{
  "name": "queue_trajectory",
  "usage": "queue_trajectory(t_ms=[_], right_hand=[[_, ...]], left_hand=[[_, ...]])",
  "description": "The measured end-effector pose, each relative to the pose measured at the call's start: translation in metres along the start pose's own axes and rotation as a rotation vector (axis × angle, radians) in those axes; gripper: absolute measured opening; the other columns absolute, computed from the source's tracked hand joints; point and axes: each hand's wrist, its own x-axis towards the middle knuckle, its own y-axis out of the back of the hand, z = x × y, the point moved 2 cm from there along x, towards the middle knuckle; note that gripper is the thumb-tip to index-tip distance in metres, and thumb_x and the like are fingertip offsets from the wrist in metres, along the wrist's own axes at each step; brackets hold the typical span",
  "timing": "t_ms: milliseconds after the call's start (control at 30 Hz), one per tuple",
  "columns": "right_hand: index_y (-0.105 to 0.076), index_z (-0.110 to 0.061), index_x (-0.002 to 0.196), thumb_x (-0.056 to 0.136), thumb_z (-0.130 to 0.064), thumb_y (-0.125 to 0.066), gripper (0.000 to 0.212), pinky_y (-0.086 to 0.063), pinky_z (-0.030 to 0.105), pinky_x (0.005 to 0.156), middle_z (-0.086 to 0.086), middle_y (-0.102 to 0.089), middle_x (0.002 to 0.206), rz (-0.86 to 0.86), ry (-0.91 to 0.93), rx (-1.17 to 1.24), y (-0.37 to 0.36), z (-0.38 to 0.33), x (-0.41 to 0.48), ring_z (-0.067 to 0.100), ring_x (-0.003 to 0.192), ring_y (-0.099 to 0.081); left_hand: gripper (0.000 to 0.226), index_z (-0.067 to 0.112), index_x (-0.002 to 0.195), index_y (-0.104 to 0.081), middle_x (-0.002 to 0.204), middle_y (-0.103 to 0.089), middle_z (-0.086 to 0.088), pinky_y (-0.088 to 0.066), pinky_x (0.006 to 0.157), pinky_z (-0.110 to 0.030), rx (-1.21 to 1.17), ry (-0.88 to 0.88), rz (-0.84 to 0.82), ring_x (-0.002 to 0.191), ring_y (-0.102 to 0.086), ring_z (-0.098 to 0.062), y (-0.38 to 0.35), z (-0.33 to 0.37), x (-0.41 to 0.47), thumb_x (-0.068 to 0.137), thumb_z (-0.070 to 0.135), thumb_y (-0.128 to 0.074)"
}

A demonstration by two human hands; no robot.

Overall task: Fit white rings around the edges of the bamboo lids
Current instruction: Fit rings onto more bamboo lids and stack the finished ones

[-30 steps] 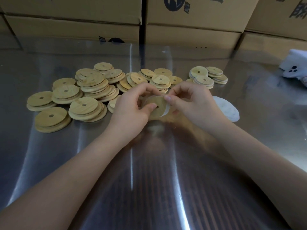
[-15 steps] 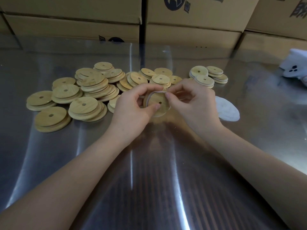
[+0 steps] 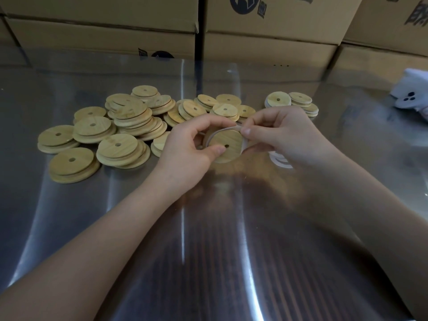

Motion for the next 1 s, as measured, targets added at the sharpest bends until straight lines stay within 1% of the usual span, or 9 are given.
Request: queue_trajectory(t_ms=[100,267,367,533,700,767,867,933,1000], right_hand=[[-0.07,-0.002,0.078,0.087,0.0,-0.066,0.01,-0.06,0.026,0.069,0.013,-0.073,0.078,-0.054,0.025,-0.097,0.005,-0.004,0.0,0.019,0.075,-0.073],[-0.069,-0.006,0.073,0.085,0.002,-0.069,0.014,-0.061,0.035,0.076,0.016,-0.072,0.081,-0.044,0.058,-0.115,0.008,-0.004,-0.001,0.022,0.078,-0.073],[-0.069,-0.006,0.076,0.085,0.003,-0.069,0.012,-0.06,0.037,0.08,0.017,-0.071,0.085,-0.093,0.094,-0.102,0.005,-0.004,-0.003,0.022,0.08,-0.07],[-0.067,-0.003,0.084,0.085,0.004,-0.066,0.008,-0.059,0.042,0.082,0.02,-0.067,0.088,-0.105,0.164,-0.085,0.003,-0.006,-0.004,0.023,0.083,-0.068],[-0.069,-0.003,0.083,0.085,0.003,-0.067,0.006,-0.06,0.045,0.078,0.032,-0.066,0.091,-0.014,0.179,-0.062,-0.002,-0.003,-0.004,0.026,0.081,-0.067],[-0.069,-0.004,0.081,0.084,0.001,-0.069,0.006,-0.06,0.044,0.077,0.029,-0.068,0.09,-0.012,0.154,-0.043,-0.002,0.0,-0.003,0.025,0.081,-0.068],[-0.069,-0.008,0.079,0.081,-0.001,-0.072,0.008,-0.061,0.037,0.076,0.01,-0.071,0.08,-0.045,0.085,0.009,-0.003,0.004,-0.001,0.02,0.08,-0.07],[-0.069,-0.01,0.077,0.08,0.0,-0.072,0.011,-0.061,0.033,0.075,0.003,-0.071,0.076,-0.047,0.054,0.048,-0.004,0.007,-0.001,0.018,0.078,-0.07],[-0.069,-0.01,0.076,0.082,0.002,-0.071,0.014,-0.06,0.032,0.075,0.003,-0.071,0.075,-0.035,0.033,0.052,-0.006,0.009,-0.001,0.017,0.077,-0.071]], left_hand=[[0.047,0.033,0.103,-0.066,0.105,-0.069,0.014,-0.053,0.083,-0.017,-0.043,-0.006,-0.013,0.1,-0.066,-0.003,-0.001,0.001,-0.001,0.082,-0.009,-0.068],[0.052,0.037,0.11,-0.06,0.106,-0.064,0.022,-0.051,0.085,-0.015,0.037,-0.067,-0.005,0.104,-0.062,0.001,-0.001,0.004,-0.004,0.082,-0.006,-0.069],[0.053,0.039,0.111,-0.059,0.107,-0.062,0.025,-0.052,0.09,-0.021,0.092,-0.104,0.02,0.107,-0.061,0.0,0.001,0.005,-0.005,0.082,-0.005,-0.069],[0.047,0.029,0.116,-0.06,0.113,-0.062,0.014,-0.051,0.096,-0.031,0.177,-0.184,0.044,0.112,-0.059,-0.006,0.003,0.004,-0.005,0.084,-0.005,-0.067],[0.047,0.028,0.115,-0.063,0.108,-0.061,0.007,-0.047,0.09,-0.02,0.21,-0.202,0.05,0.105,-0.056,-0.002,0.002,0.002,-0.006,0.083,-0.006,-0.066],[0.047,0.028,0.113,-0.064,0.109,-0.062,0.006,-0.049,0.092,-0.024,0.165,-0.157,0.059,0.106,-0.057,-0.004,0.001,0.002,-0.006,0.083,-0.007,-0.065],[0.041,0.022,0.111,-0.067,0.112,-0.065,0.002,-0.052,0.095,-0.033,0.075,-0.086,0.078,0.108,-0.061,-0.009,0.001,0.001,-0.005,0.083,-0.008,-0.065],[0.037,0.021,0.109,-0.067,0.11,-0.067,0.007,-0.053,0.094,-0.035,0.036,-0.05,0.083,0.106,-0.062,-0.007,0.0,0.001,-0.006,0.083,-0.006,-0.066],[0.033,0.022,0.108,-0.067,0.105,-0.067,0.014,-0.054,0.092,-0.036,0.022,-0.017,0.072,0.102,-0.063,-0.004,-0.001,0.0,-0.006,0.084,-0.002,-0.069]])
